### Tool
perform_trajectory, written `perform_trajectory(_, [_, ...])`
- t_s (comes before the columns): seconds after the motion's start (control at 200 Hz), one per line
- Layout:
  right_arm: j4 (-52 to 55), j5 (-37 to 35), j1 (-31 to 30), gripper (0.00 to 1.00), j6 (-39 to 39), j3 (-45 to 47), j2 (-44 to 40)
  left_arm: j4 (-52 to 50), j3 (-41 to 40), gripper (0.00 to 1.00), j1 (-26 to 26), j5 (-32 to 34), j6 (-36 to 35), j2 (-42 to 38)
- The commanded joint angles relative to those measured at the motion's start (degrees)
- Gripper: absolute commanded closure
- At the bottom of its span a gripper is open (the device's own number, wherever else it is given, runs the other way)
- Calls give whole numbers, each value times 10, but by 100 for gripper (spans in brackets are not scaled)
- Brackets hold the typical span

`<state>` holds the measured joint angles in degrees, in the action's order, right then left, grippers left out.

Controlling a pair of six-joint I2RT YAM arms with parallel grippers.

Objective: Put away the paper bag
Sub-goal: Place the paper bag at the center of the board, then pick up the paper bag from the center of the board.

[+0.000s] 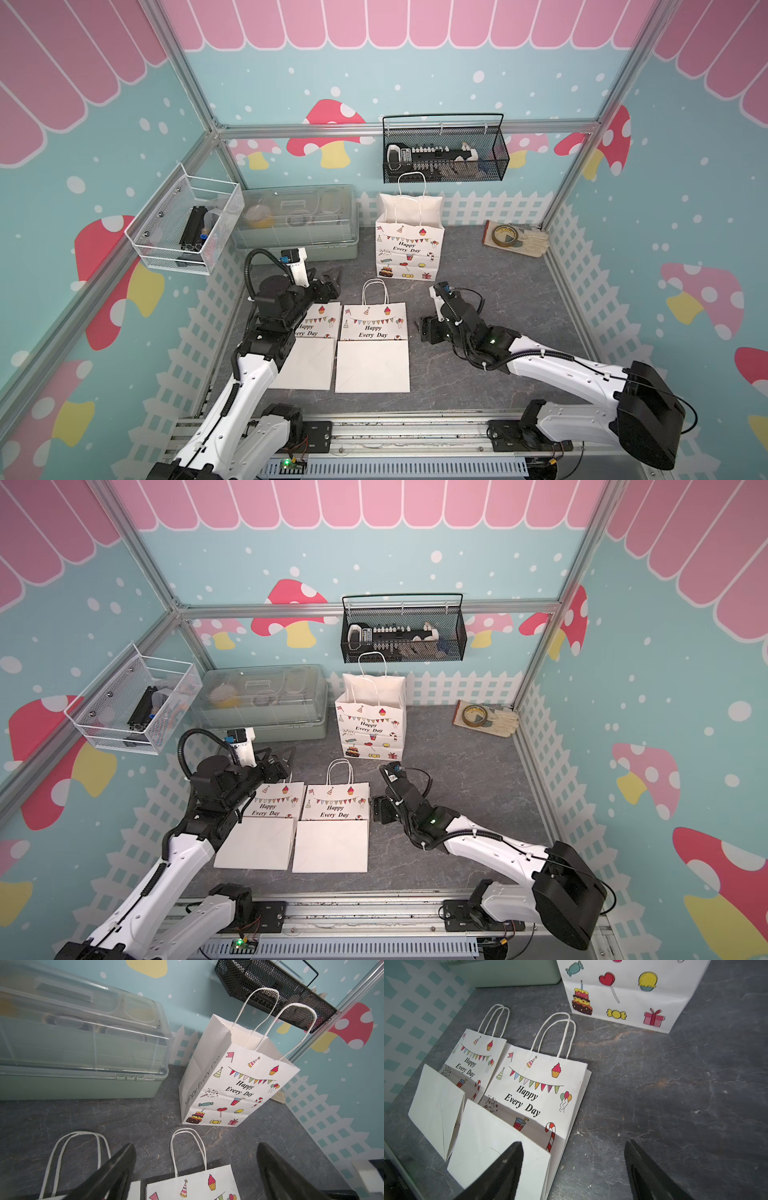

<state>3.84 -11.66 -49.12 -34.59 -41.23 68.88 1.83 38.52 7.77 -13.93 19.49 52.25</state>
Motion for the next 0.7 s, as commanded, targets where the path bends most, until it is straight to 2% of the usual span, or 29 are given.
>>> perform_trajectory(0.0, [38,-61,0,19,69,-14,-27,43,-11,2,22,-6,-1,10])
perform_trajectory(0.18, [50,-129,2,17,134,3,-78,46,18,2,111,68,-42,53])
perform_trajectory(0.28, [29,-127,10,16,139,27,-96,26,41,2,153,98,-74,82])
perform_trajectory(0.455, [26,-133,10,16,173,31,-115,27,58,2,174,91,-68,110])
perform_trajectory(0.605, [-50,-143,26,13,281,62,-147,63,42,2,182,98,-60,105])
perform_trajectory(0.655, [-62,-120,54,12,299,62,-146,80,34,2,183,105,-59,104])
perform_trajectory(0.695, [-64,-70,93,11,299,53,-140,100,29,2,183,116,-59,106])
